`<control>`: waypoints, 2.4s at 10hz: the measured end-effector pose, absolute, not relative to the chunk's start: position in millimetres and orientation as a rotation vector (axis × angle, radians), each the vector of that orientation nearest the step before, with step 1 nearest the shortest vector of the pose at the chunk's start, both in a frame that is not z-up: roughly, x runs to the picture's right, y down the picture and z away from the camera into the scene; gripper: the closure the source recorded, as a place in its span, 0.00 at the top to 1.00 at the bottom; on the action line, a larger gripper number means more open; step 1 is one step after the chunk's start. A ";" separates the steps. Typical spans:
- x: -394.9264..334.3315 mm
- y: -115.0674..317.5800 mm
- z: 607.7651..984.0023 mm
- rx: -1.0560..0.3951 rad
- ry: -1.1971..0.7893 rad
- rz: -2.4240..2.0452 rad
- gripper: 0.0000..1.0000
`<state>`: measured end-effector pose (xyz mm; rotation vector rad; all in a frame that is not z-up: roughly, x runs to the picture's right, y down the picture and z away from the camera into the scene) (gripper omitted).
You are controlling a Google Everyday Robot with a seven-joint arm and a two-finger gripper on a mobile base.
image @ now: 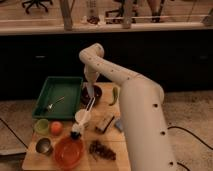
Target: Wipe purple bowl with towel
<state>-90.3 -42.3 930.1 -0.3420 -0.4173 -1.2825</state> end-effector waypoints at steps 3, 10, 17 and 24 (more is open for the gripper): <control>-110.8 -22.1 921.4 -0.341 -0.469 -1.354 0.02; -43.7 -9.2 916.9 -0.447 -0.431 -1.309 0.02; -52.5 -31.4 945.4 -0.423 -0.415 -1.300 0.02; -103.8 -4.4 897.5 -0.361 -0.592 -1.469 0.02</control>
